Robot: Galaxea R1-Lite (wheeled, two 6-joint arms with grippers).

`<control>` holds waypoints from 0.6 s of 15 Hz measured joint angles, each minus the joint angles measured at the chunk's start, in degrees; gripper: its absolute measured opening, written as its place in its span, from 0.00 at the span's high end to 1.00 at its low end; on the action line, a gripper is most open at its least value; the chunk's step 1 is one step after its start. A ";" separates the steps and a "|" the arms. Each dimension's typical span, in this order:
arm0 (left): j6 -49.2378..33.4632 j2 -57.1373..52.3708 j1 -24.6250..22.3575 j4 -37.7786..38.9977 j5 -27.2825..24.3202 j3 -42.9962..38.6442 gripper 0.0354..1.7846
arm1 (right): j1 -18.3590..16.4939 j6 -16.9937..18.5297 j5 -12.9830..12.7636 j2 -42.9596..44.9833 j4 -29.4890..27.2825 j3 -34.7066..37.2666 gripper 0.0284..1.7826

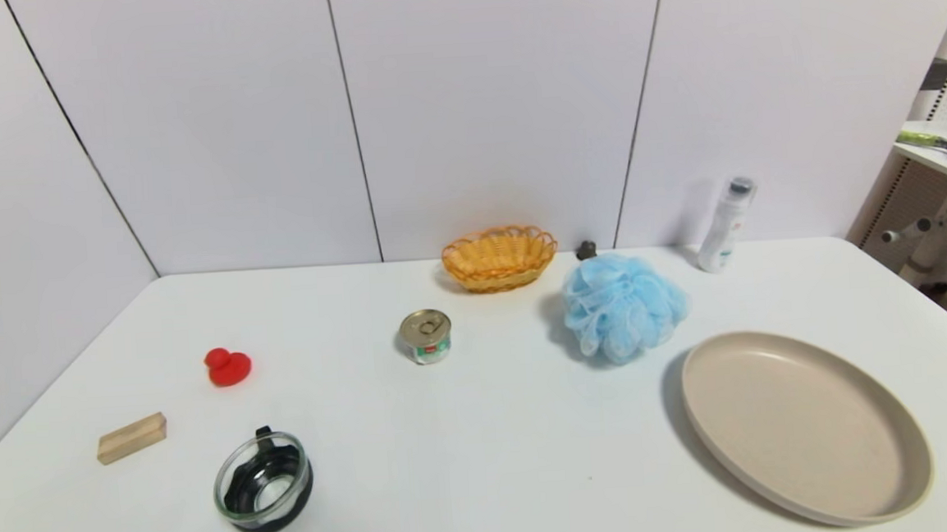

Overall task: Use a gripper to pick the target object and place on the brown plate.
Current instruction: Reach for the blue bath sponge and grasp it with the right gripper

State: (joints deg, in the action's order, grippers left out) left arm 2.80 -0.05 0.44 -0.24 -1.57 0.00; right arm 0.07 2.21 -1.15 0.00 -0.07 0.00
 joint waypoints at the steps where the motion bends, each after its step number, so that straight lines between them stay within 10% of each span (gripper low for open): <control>1: 0.00 0.00 0.00 0.00 0.00 0.00 0.06 | 0.00 -0.01 0.00 0.00 -0.02 0.00 0.04; 9: 0.00 0.00 0.00 -0.02 0.01 0.00 0.06 | 0.04 -0.09 0.05 -4.10 -0.44 -0.84 0.04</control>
State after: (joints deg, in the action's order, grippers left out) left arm 2.80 -0.05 0.44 -0.27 -1.56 0.00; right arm 0.11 2.12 -1.10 -4.10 -0.51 -0.84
